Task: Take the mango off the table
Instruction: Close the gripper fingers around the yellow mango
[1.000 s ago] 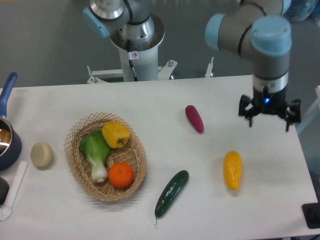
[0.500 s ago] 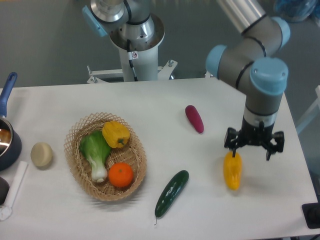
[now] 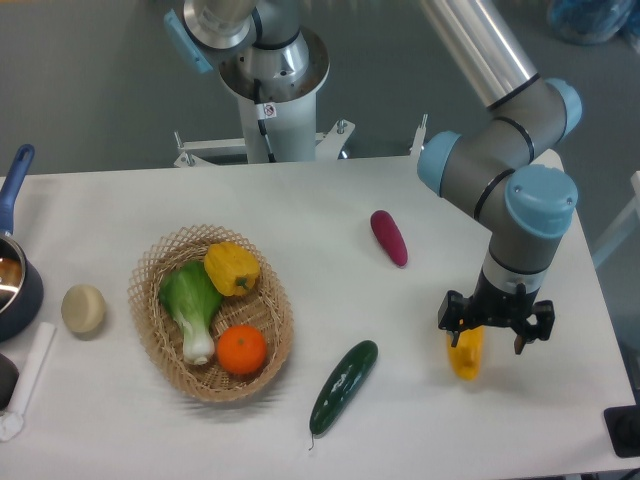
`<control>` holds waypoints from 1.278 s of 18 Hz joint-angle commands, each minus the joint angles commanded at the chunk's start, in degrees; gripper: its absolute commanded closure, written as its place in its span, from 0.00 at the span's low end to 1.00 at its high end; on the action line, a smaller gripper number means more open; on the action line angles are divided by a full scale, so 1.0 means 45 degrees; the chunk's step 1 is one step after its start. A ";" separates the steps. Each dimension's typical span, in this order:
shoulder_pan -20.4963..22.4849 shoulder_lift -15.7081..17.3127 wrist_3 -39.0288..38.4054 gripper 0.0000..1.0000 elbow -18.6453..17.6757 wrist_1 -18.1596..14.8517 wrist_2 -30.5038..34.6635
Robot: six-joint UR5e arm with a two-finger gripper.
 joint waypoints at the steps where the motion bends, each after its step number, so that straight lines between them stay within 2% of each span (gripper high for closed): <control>1: -0.0019 -0.0019 0.0000 0.00 -0.0214 0.0098 0.0020; 23: -0.0176 -0.0429 0.0000 0.00 -0.0626 0.0373 0.0466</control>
